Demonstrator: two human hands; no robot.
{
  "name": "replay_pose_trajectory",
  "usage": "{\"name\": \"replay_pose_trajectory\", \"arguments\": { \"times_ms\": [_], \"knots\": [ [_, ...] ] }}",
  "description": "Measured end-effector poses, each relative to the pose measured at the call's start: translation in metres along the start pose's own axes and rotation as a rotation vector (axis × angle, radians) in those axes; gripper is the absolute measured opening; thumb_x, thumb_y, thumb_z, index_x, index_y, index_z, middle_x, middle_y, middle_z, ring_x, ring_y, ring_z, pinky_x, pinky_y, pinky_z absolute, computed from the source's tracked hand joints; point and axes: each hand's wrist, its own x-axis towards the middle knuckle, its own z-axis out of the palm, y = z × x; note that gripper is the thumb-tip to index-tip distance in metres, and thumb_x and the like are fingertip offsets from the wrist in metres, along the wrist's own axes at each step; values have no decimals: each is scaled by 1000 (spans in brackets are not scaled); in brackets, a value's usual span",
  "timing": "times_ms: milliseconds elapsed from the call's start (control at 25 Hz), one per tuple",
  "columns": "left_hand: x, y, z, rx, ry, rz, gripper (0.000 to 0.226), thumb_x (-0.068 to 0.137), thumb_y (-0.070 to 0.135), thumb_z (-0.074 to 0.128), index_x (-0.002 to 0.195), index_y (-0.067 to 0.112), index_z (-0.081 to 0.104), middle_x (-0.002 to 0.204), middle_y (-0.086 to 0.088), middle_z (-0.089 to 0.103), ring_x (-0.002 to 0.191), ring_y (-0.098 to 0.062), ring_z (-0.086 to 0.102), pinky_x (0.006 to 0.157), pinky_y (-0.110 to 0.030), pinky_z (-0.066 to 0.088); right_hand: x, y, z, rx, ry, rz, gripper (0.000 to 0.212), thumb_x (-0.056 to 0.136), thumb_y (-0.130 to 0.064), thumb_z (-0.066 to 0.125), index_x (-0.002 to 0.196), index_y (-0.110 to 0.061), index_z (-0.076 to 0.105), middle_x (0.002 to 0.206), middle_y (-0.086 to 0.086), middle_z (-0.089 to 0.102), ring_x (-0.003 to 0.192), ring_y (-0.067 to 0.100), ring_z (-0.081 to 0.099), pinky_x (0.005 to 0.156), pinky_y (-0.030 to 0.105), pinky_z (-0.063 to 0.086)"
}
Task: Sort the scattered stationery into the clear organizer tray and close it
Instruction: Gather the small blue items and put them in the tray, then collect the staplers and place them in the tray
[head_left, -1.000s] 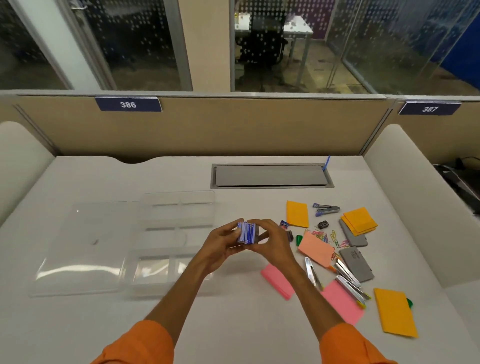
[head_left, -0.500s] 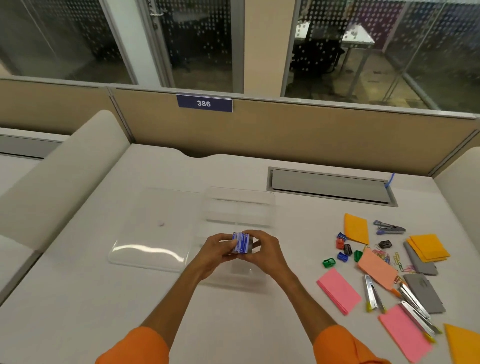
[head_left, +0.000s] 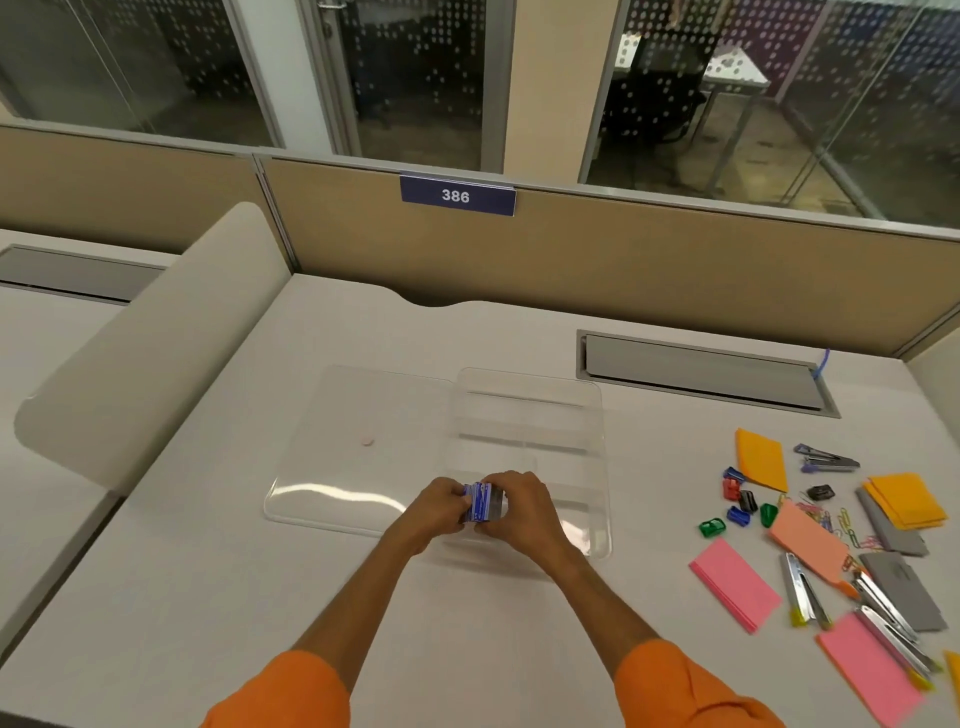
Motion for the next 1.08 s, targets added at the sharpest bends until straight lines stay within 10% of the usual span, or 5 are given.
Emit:
{"name": "replay_pose_trajectory", "arguments": {
  "times_ms": [160,400,600,1080],
  "knots": [
    [8,-1,0,226,-7,-19,20,89,7,47,94,0,65,82,-13,59,69,-18,52,67,-30,43,2,1,4,-90,-30,26,43,65,-39,80,105,-28,66,98,-6,70,92,17,57,86,36,48],
    [7,12,-5,468,125,81,38,94,10,53,131,4,50,131,-14,55,113,-26,58,92,-29,46,3,4,2,-138,-114,16,73,69,-40,81,133,-22,49,127,1,60,115,21,52,99,35,42],
    [5,23,-15,369,325,264,23,89,9,65,112,8,64,112,-8,67,96,-20,64,85,-25,49,-2,2,-9,-97,-51,25,67,73,-36,80,132,-23,51,129,-2,59,117,17,50,98,29,39],
    [1,54,44,266,206,495,29,81,17,75,108,19,64,109,3,66,89,-12,63,75,-22,49,-52,37,-60,18,178,94,57,77,-34,78,128,-19,56,124,0,61,114,17,52,97,25,39]
  ]
}}
